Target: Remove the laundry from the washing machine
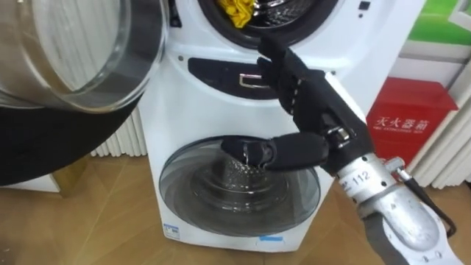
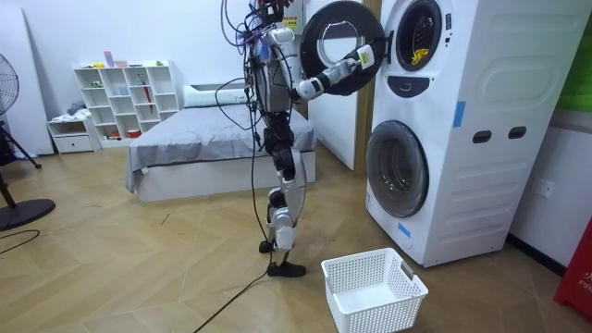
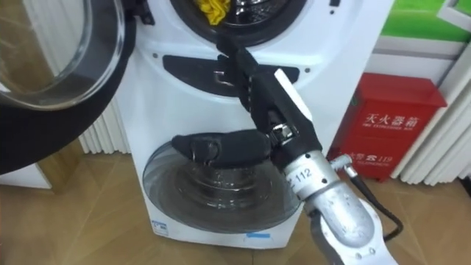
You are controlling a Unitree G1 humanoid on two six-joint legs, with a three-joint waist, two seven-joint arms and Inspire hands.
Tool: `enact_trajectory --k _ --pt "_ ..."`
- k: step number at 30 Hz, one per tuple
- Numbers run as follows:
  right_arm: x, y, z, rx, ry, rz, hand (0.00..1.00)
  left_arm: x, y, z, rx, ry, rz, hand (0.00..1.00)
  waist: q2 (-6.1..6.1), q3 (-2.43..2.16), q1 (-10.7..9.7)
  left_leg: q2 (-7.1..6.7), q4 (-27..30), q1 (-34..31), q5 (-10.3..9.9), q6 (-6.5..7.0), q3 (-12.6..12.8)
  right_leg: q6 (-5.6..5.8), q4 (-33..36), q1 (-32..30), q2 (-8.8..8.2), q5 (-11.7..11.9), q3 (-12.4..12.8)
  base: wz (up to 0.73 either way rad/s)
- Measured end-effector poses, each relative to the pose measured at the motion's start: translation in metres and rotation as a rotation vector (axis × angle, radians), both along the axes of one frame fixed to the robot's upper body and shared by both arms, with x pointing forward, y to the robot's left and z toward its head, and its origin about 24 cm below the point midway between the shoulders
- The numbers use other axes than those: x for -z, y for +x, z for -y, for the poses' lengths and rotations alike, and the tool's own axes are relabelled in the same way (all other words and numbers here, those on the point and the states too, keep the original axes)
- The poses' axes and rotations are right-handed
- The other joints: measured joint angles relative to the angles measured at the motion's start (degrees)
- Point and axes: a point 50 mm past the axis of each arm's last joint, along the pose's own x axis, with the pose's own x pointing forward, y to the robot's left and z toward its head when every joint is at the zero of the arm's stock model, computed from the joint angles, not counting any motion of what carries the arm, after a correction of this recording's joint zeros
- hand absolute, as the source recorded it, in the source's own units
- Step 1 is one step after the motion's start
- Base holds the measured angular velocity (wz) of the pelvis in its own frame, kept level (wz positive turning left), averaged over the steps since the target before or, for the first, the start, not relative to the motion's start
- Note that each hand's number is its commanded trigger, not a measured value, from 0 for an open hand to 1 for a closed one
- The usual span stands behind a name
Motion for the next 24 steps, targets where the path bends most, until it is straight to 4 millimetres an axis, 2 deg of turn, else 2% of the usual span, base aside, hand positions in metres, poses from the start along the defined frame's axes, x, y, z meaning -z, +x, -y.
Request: enact_trajectory --k 3,5,6,8,10,11,13,15,16,17,18,19,20,21,22,23,24 --pt "-0.001 0.004 -0.005 0.003 -0.002 0.001 0.0 0.001 -0.009 0.0 -0.009 0.005 -0.032 0.0 -0.17 0.06 0.23 0.0 0.14 0.06 -0.01 0.0 -0.07 0.02 0.21 0.0 0.06 -0.01 -0.01 0.02" --pt "-0.002 0.006 -0.007 0.001 0.0 0.002 0.0 0.001 -0.009 0.0 -0.01 0.004 -0.036 0.0 -0.24 0.26 0.19 0.29 0.67 -0.41 -0.07 0.02 -0.27 0.06 0.24 0.01 0.03 -0.05 -0.57 0.14" --pt "-0.001 0.006 -0.007 0.0 0.002 -0.001 0.0 0.001 -0.01 0.0 -0.011 0.003 -0.038 0.0 -0.22 0.31 0.2 0.43 1.8 -0.92 -0.51 0.02 -0.49 0.09 0.33 0.15 0.04 -0.17 -1.0 0.17" --pt "0.0 0.007 -0.007 0.004 -0.003 -0.006 0.0 0.001 -0.012 0.001 -0.017 0.002 -0.045 0.0 -0.13 0.68 0.42 0.54 3.79 -1.07 -1.66 -0.05 -0.59 -0.01 1.41 0.54 0.03 -1.29 -0.98 0.11" --pt "0.006 0.011 -0.005 0.02 -0.002 -0.037 0.0 0.001 -0.017 0.0 -0.025 0.004 -0.06 0.0 0.25 1.14 1.05 1.04 8.13 -1.98 -4.34 -0.27 -0.68 -0.41 4.29 0.6 0.11 -3.8 -0.88 0.03" --pt "0.009 0.012 -0.004 0.03 0.0 -0.047 0.0 0.001 -0.02 -0.001 -0.031 0.005 -0.068 0.0 0.23 1.16 1.22 1.21 9.3 -2.38 -5.04 -0.45 -0.89 -0.45 4.74 0.59 0.23 -4.37 -0.93 0.07" --pt "0.014 0.015 -0.001 0.068 0.006 -0.072 0.0 0.001 -0.02 -0.002 -0.045 0.005 -0.061 0.0 -0.08 0.91 1.51 1.77 11.99 -3.4 -6.31 -0.84 -1.15 -0.79 6.35 0.22 0.58 -5.75 -1.15 0.11" --pt "0.013 0.017 0.0 0.085 0.003 -0.063 0.0 0.001 -0.019 -0.001 -0.048 0.002 -0.059 0.0 -0.35 0.71 1.65 1.76 13.63 -4.72 -6.27 -0.94 -0.76 -1.03 6.66 -0.15 0.49 -6.23 -1.98 0.25" --pt "0.012 0.019 0.0 0.095 0.005 -0.06 0.0 0.001 -0.017 0.0 -0.046 0.002 -0.059 0.0 -0.43 0.63 1.42 1.74 16.69 -6.25 -6.03 -1.33 -0.2 -1.15 6.68 -0.27 0.2 -6.59 -2.6 0.37" --pt "0.012 0.02 0.0 0.103 0.006 -0.063 0.0 0.002 -0.019 0.0 -0.047 0.002 -0.065 0.0 -0.45 0.65 1.41 1.78 20.48 -8.33 -5.64 -1.92 0.11 -1.21 6.45 -0.02 0.04 -6.66 -2.66 0.36" --pt "0.016 0.023 0.001 0.119 0.008 -0.082 0.0 0.002 -0.02 0.001 -0.048 -0.001 -0.066 0.0 -0.51 0.88 1.49 1.89 28.2 -12.89 -4.64 -2.19 0.24 -1.28 6.03 0.92 -0.47 -6.84 -2.42 0.24" --pt "0.02 0.025 0.001 0.13 0.005 -0.1 0.0 0.002 -0.022 0.001 -0.05 -0.002 -0.07 0.0 -0.89 0.45 1.82 1.05 24.72 -15.19 -4.75 -2.04 0.12 -1.43 6.2 1.33 -1.36 -7.71 -2.21 0.15" --pt "0.02 0.025 0.003 0.138 0.004 -0.1 0.0 0.002 -0.023 0.001 -0.051 -0.004 -0.074 0.0 -1.0 0.49 2.03 0.85 21.97 -16.38 -4.37 -2.41 0.12 -1.31 6.22 1.73 -1.61 -8.05 -2.22 -0.05" --pt "0.02 0.026 0.004 0.145 0.008 -0.102 0.0 0.002 -0.029 0.001 -0.054 -0.003 -0.086 0.0 -0.77 0.57 2.71 0.86 16.26 -18.39 -1.05 -2.94 0.32 -0.8 6.28 2.06 -1.84 -8.75 -2.02 -0.24" --pt "0.021 0.026 0.004 0.147 0.008 -0.11 0.0 0.002 -0.039 0.0 -0.064 0.001 -0.107 0.0 -0.64 0.44 3.21 0.79 12.9 -19.17 3.58 -2.51 0.4 -0.16 6.28 2.81 -2.49 -9.54 -1.88 -0.31" --pt "0.021 0.026 0.004 0.149 0.009 -0.108 0.0 0.001 -0.043 -0.001 -0.069 0.001 -0.118 0.0 -0.7 0.2 3.21 0.76 11.92 -19.17 5.45 -2.2 0.52 0.1 6.25 3.04 -2.69 -9.78 -1.88 -0.15" --pt "0.019 0.026 0.005 0.158 0.015 -0.099 0.0 0.001 -0.047 -0.002 -0.075 -0.001 -0.125 0.0 -1.0 -0.17 2.76 0.36 11.02 -18.73 7.95 -0.26 1.15 1.14 6.06 3.25 -2.92 -10.12 -1.69 0.04"
